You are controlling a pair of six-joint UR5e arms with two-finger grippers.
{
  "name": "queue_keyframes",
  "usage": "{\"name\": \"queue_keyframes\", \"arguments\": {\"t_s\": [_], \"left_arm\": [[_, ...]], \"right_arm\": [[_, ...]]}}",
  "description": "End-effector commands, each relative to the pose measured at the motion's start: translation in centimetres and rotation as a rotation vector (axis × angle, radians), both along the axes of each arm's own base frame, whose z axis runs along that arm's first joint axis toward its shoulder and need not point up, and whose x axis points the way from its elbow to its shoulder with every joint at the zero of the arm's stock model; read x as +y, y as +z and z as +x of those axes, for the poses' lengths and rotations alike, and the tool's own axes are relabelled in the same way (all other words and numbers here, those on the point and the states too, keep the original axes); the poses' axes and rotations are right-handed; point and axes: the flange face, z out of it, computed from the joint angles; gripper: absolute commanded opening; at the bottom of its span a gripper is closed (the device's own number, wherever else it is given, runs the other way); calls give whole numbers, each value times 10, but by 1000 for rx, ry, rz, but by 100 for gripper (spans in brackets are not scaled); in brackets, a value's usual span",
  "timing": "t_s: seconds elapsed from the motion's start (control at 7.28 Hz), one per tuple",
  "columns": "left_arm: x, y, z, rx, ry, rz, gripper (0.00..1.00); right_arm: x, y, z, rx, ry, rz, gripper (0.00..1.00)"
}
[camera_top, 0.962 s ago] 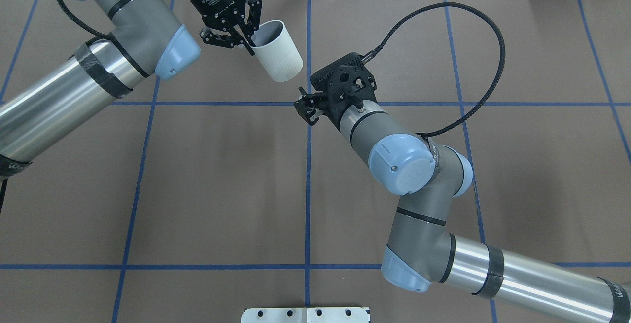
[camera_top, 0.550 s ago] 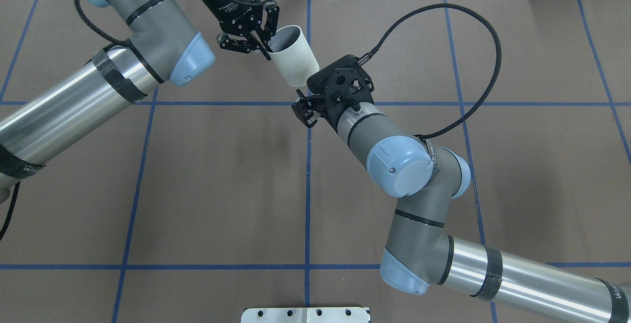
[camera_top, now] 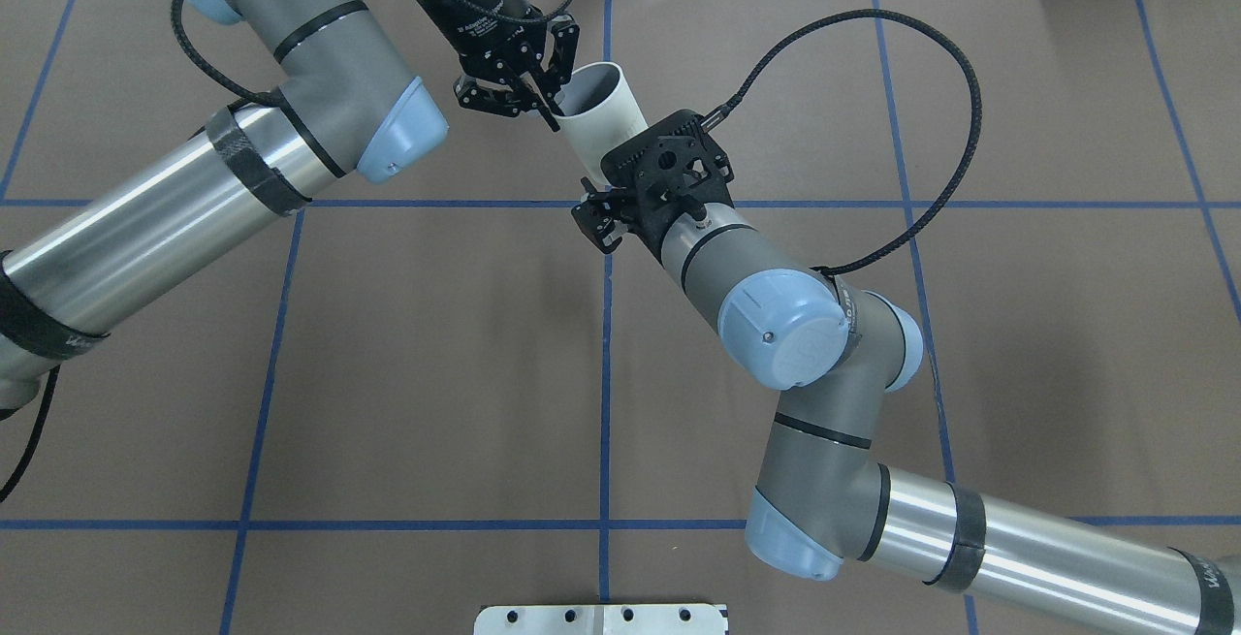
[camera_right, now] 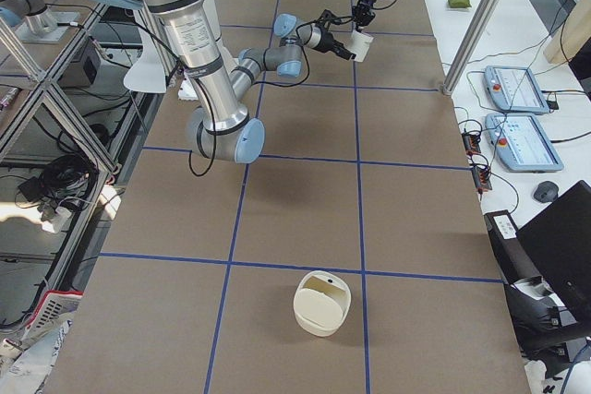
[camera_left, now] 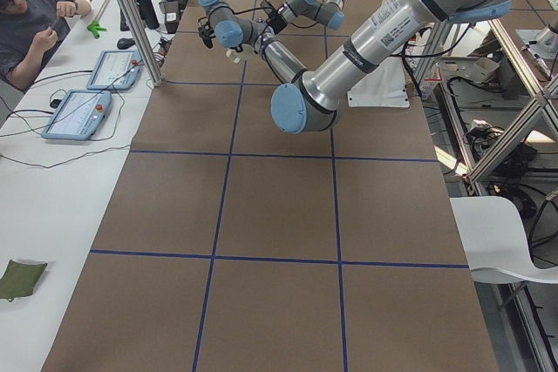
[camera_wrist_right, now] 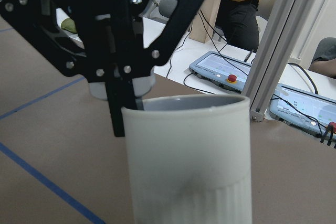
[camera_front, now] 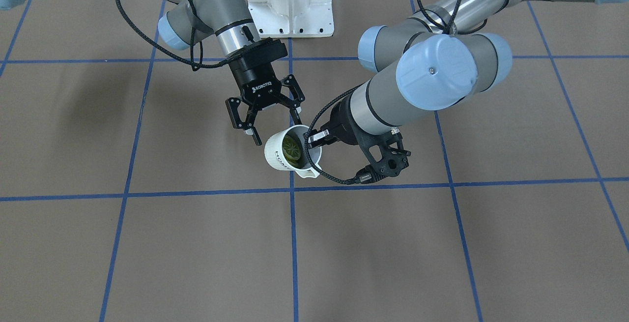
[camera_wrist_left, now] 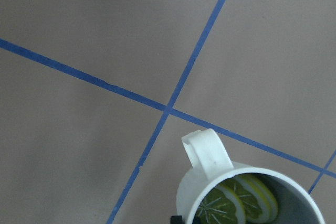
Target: Left arm hands cup to right arm to dump lemon
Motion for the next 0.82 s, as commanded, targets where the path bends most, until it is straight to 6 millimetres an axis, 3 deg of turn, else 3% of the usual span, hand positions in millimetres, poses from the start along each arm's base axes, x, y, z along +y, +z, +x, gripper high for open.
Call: {"name": "queue_keyframes", "arguments": {"t_s": [0.0, 0.69], "left_arm": [[7, -6, 3, 8, 7, 11, 0], [15, -11, 2, 16, 12, 17, 0]], "right_arm": [[0, 1, 0, 1, 2, 0, 99], [0, 0, 0, 1, 2, 0, 99]]}}
